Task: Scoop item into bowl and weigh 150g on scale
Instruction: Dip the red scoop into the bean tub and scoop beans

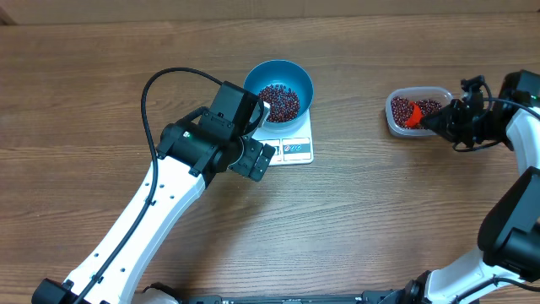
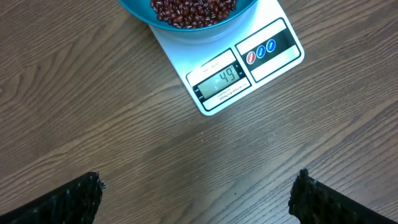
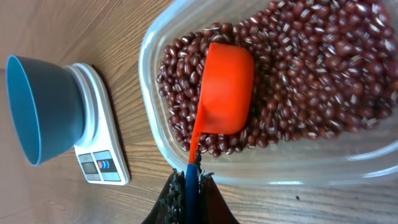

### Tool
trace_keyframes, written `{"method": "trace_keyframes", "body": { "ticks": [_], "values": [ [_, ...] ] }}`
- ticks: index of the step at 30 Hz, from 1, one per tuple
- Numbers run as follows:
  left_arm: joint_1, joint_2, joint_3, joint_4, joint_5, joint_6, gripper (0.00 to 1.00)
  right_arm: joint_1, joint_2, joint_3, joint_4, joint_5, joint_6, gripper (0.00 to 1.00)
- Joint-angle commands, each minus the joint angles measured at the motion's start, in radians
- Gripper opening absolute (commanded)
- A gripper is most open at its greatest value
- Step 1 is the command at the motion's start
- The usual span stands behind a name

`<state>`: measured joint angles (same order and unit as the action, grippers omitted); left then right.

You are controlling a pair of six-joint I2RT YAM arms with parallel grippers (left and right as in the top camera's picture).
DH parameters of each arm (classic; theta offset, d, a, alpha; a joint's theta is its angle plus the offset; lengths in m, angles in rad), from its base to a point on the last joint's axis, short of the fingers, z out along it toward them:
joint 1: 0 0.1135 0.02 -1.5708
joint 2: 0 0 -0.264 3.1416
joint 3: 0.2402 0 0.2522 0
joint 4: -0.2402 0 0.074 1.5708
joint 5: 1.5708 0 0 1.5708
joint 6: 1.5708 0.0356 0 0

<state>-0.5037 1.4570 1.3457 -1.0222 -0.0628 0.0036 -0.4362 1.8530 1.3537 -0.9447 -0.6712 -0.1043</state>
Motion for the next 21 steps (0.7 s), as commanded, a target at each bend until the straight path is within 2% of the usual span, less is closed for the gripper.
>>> {"method": "trace_keyframes", "body": {
  "ticks": [1,21],
  "values": [
    [0.000,-0.012,-0.004,0.002,0.011,0.016,1.00,-0.021,0.012,-0.013,-0.014,-0.053,0.003,0.04],
    [0.000,-0.012,-0.004,0.002,0.011,0.016,1.00,-0.084,0.012,-0.013,-0.007,-0.177,-0.024,0.04]
  ]
}}
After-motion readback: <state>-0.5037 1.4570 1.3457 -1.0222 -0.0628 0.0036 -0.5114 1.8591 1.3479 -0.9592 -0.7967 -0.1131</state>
